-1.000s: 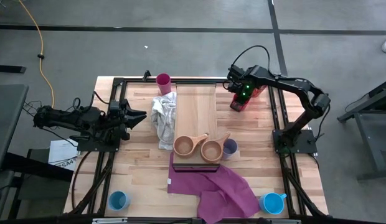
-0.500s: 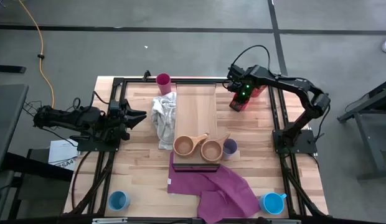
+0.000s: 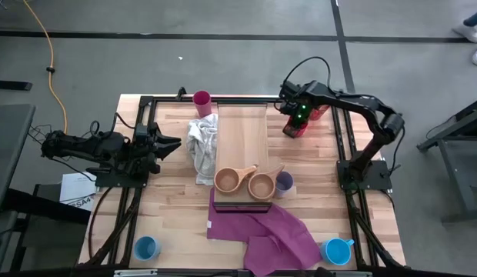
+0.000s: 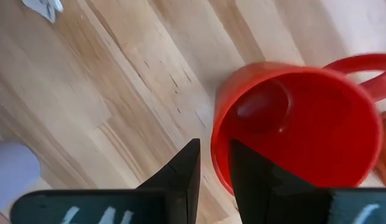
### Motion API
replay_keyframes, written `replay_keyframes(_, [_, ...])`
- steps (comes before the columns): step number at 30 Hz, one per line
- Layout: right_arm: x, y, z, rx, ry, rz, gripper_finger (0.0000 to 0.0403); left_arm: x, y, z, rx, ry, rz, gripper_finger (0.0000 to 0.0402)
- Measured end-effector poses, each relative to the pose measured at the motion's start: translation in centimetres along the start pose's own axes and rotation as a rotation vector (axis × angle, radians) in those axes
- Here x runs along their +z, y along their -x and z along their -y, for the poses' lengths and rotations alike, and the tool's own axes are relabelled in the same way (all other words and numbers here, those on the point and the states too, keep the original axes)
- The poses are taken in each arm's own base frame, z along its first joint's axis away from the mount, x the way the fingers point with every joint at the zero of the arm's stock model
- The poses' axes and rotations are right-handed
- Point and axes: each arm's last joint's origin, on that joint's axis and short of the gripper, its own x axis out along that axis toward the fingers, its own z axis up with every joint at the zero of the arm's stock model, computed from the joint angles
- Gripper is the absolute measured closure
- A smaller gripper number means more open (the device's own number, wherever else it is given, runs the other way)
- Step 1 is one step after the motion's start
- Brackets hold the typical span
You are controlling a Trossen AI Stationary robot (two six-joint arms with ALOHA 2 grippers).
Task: Stack small to large cups/mugs on shelf
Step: Put the red mug on the shelf
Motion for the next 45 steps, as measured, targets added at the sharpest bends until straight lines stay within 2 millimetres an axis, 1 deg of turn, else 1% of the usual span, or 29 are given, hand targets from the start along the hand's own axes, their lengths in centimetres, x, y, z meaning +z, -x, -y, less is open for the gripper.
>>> replay_keyframes(5, [0.3, -1.0, 0.1, 0.006, -0.003, -0.035, 0.0330, 0.0, 0.0, 0.0, 0.000, 0.000, 0.000, 0.0324])
replay_keyframes(12, [0.5, -1.1, 0.2, -0.009, 0.004, -0.024, 0.0332, 0.0, 0.0, 0.0, 0.000, 0.000, 0.000, 0.0324])
replay_keyframes(15, [0.5, -1.1, 0.2, -0.019, 0.013, -0.025, 0.0349, 0.0, 0.0, 0.0, 0.000, 0.000, 0.000, 0.0324])
replay_keyframes(20, [0.5, -1.1, 0.2, -0.020, 0.017, -0.025, 0.0395, 0.0, 0.0, 0.0, 0.000, 0.000, 0.000, 0.0324])
replay_keyframes(27, [0.4, -0.9, 0.2, -0.023, 0.024, -0.022, 0.0400, 0.0, 0.0, 0.0, 0.000, 0.000, 0.000, 0.0324])
replay_keyframes(34, [-0.4, 0.7, -0.2, -0.016, 0.027, 0.009, 0.0402, 0.0, 0.0, 0.0, 0.000, 0.000, 0.000, 0.0324])
replay_keyframes(40, [-1.3, 2.6, -1.3, -0.005, 0.043, 0.072, 0.0402, 0.0, 0.0, 0.0, 0.000, 0.000, 0.000, 0.0324])
replay_keyframes(45, [-2.3, 4.5, -2.6, 0.005, 0.051, 0.141, 0.0402, 0.0, 0.0, 0.0, 0.000, 0.000, 0.000, 0.0324])
